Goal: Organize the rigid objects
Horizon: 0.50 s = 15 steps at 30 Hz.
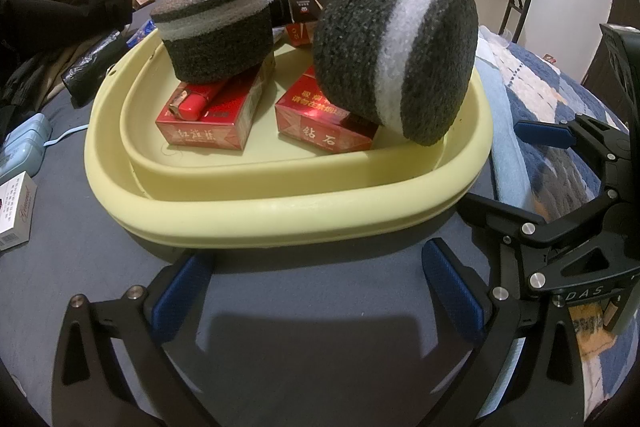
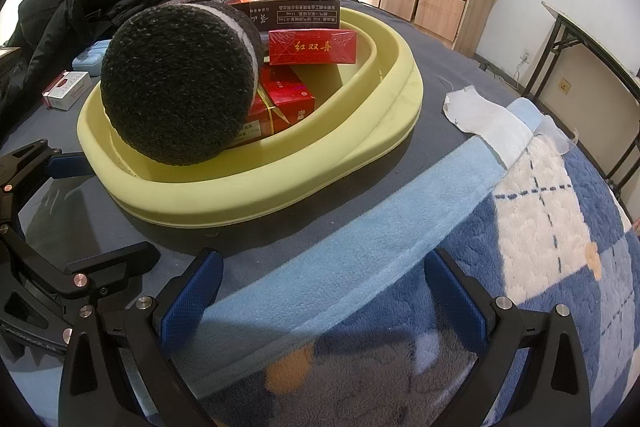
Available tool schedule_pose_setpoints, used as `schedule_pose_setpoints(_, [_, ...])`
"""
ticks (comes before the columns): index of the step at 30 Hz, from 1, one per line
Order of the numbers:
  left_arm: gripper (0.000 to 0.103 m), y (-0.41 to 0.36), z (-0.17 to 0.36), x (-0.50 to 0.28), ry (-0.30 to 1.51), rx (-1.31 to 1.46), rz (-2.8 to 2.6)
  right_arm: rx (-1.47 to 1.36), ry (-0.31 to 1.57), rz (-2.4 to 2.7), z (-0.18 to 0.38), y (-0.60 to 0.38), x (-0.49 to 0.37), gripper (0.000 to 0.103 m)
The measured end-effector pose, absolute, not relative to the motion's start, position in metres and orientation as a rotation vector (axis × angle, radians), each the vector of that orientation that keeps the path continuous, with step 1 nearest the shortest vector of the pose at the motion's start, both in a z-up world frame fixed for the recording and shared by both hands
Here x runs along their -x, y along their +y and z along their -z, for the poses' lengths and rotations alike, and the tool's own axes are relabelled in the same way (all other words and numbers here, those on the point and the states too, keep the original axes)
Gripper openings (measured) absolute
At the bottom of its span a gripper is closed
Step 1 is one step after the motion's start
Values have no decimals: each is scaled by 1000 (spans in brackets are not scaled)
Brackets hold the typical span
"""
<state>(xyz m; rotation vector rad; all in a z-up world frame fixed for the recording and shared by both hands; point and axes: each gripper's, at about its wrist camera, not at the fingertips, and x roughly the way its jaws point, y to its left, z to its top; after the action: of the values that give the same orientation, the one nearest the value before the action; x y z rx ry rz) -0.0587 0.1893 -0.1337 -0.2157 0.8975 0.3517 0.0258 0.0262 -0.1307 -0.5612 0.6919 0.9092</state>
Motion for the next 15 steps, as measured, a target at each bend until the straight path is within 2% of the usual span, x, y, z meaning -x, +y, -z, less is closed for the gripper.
schedule_pose_setpoints(15, [103,189,134,59,897,216,-352,561,692,-909,131,27,-25,103])
